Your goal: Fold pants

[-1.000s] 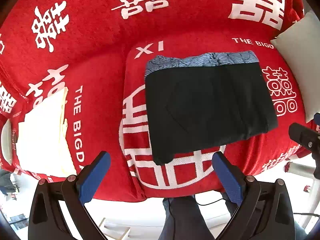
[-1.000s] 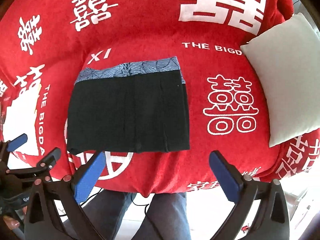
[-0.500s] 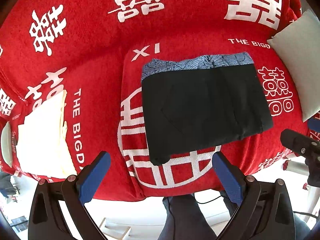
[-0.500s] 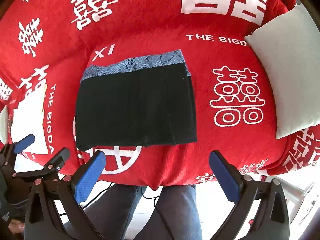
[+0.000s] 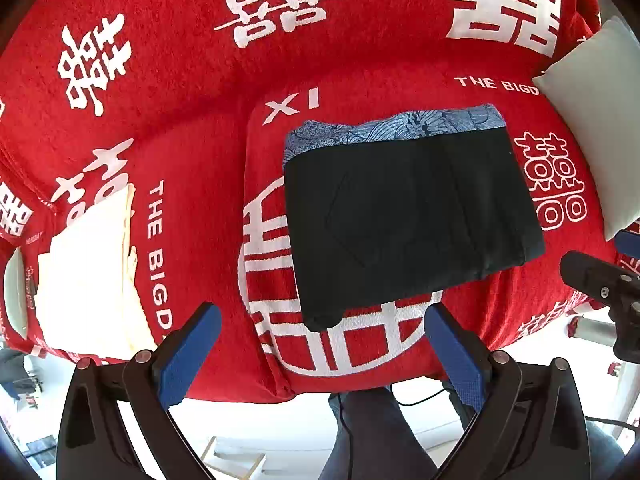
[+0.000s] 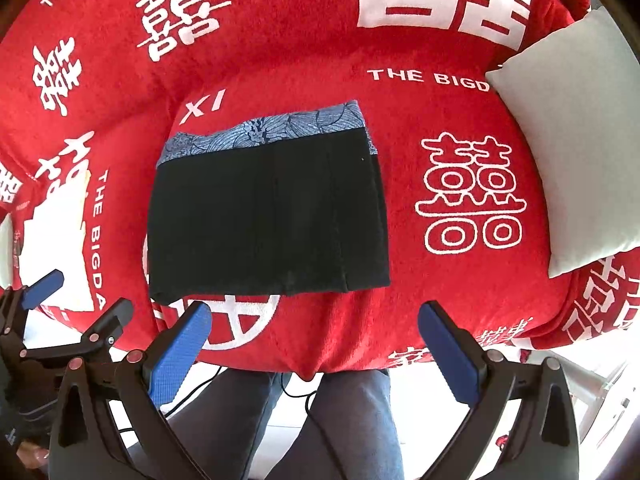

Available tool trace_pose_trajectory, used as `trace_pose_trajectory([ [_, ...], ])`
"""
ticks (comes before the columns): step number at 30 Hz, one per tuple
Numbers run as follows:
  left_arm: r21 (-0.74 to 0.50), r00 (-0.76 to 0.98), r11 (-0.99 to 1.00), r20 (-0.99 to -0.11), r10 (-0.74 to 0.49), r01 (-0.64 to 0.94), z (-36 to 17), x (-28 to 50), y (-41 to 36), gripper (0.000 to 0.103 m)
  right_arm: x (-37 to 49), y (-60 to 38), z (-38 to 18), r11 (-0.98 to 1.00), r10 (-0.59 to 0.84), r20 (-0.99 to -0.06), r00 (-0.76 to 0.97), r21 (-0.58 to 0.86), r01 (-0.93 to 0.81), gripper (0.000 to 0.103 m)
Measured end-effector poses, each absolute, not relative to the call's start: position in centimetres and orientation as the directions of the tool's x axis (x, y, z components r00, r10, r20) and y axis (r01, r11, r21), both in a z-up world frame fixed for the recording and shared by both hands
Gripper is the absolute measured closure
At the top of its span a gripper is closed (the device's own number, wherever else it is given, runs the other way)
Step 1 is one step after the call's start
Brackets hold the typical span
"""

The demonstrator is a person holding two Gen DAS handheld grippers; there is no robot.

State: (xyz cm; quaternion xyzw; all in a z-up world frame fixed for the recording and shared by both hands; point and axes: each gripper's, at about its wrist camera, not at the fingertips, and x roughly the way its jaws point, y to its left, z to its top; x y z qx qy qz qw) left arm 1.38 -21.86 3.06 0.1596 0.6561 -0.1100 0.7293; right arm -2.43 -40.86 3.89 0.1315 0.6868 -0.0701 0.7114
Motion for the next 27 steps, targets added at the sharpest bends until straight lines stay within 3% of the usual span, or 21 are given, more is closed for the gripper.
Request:
trace_pose_trajectory([
  [27,0.073,0.104,0.926,-0.994,0.036,0.370,3.17,1.40,-21.91,0.001,-2.14,-40.73,4.01,0.960,0.071,-0.997,0.043,0.080,0.268,0.000],
])
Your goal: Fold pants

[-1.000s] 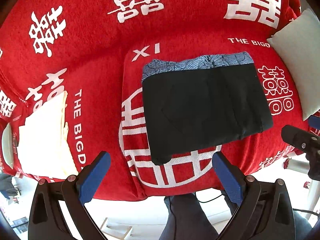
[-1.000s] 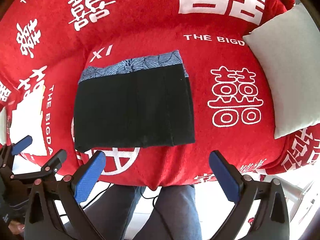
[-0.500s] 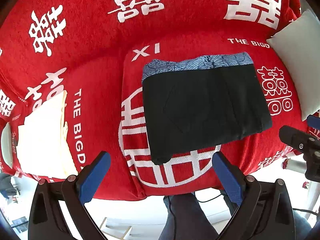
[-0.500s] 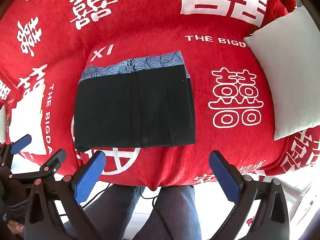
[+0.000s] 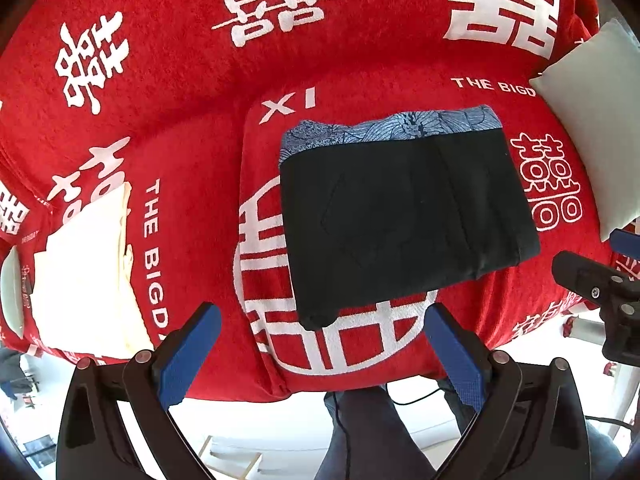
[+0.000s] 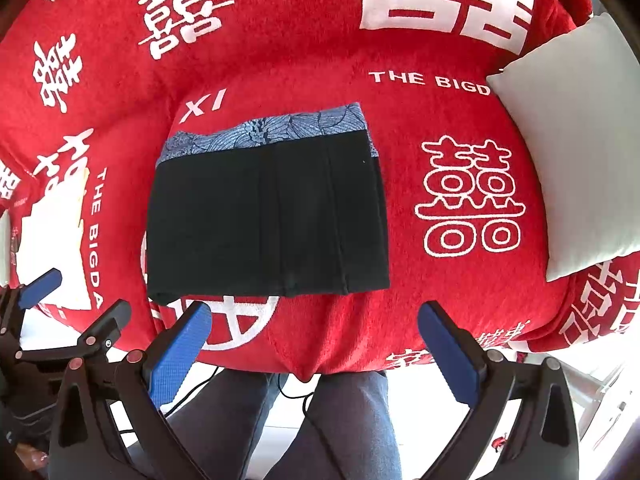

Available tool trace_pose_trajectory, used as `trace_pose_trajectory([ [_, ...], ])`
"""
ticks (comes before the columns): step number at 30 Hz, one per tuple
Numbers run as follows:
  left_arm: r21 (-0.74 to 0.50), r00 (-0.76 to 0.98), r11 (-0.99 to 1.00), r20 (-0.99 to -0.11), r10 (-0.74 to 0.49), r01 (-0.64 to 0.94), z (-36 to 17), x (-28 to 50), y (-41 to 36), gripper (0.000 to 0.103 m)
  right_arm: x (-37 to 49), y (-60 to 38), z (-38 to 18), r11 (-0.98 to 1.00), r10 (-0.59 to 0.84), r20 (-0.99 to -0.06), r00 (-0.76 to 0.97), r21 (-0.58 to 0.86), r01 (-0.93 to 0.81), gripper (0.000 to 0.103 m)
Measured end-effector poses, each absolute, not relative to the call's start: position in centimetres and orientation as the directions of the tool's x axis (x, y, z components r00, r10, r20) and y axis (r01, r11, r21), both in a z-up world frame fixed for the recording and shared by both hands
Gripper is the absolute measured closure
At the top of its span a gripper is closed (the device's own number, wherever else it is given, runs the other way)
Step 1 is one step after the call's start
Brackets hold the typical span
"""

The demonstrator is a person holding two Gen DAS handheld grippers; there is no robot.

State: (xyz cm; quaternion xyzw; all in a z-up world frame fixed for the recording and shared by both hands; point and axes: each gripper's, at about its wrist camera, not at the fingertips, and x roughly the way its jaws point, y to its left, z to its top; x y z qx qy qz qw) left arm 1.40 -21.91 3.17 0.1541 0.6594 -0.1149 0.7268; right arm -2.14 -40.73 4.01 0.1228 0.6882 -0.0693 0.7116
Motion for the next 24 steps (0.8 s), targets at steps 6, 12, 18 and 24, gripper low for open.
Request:
trace_pose_trajectory([
  [6,0.060,0.091,0.932,-0.995,0.029,0.357,3.06,1.27,-21.83,0.001,-2.05,-40.70,4.01,0.964,0.064,-0.997,0.044,0.074,0.255,0.000],
  [12,0.046,0.084,0.940,-0.996,0.018,0.339,3.12,1.40,-21.53,0.001,-2.05,-40.58,3.99,0.966,0.061,-0.997,0.044,0.070,0.248,0.000],
  [18,0.044,0.077,0.941,-0.997,0.019,0.335,2.94,1.37,-21.40,0.001,-1.97,-40.38,3.91,0.972,0.056,-0.998,0.042,0.064,0.227,0.000],
  [24,0.034,0.087,0.939,-0.996,0.004,0.342,3.21,1.39,-21.52,0.002,-1.85,-40.38,3.83,0.972,0.055,-0.998,0.037,0.062,0.225,0.000],
])
